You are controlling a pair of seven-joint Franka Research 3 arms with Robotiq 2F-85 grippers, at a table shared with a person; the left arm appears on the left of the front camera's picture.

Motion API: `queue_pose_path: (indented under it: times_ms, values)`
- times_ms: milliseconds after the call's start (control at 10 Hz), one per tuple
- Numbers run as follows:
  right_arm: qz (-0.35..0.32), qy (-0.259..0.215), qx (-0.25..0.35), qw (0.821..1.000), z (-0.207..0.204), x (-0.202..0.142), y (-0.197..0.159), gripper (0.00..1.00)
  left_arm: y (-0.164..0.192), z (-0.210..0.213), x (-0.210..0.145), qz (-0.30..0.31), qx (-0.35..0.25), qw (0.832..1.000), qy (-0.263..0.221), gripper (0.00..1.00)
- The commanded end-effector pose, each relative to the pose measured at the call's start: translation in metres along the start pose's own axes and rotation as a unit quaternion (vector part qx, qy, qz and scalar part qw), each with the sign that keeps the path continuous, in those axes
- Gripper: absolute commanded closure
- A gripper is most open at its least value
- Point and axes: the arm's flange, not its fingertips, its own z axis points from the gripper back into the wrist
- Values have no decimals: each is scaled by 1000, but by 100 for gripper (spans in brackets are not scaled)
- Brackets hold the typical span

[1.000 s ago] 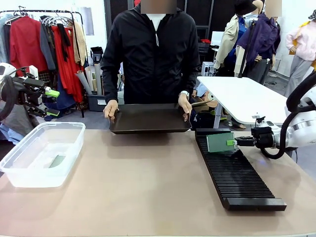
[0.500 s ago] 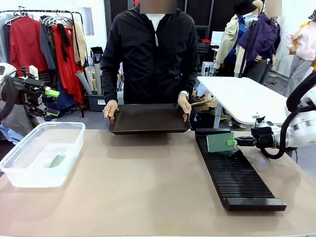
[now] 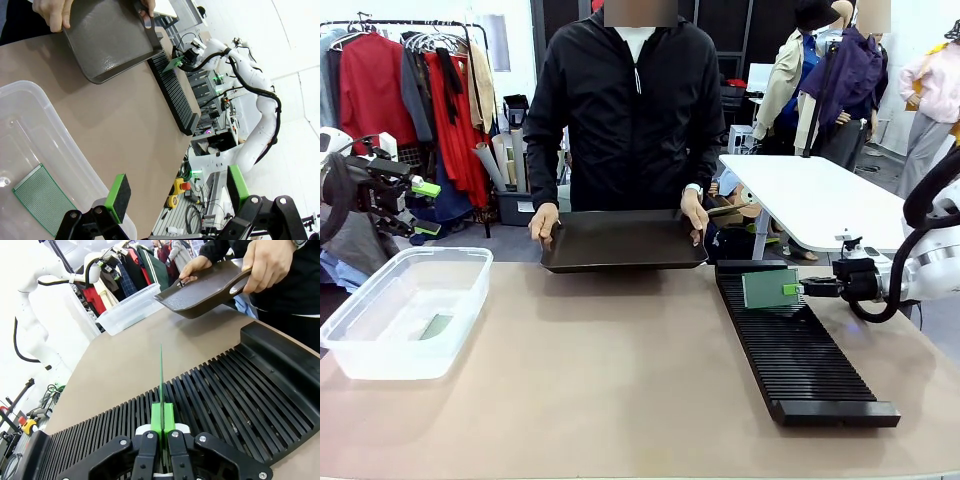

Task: Sort PCBs into racks and boxes based on the side picked up.
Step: If the short side of the Blank PCB is picked up, insert it into the PCB Rack ; if the long side is picked up, place it in the Organizing box.

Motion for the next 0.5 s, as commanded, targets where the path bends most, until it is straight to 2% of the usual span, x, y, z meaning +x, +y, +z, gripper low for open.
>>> queue_pose_path:
  times_ms: [0, 400]
  values:
    - [18, -2, 13, 1000, 1, -12, 8, 100, -2, 1, 1, 0, 1, 1000, -1, 0]
    - [27, 4, 11, 1000, 0, -19, 8, 100, -2, 1, 1, 0, 1, 1000, -1, 0]
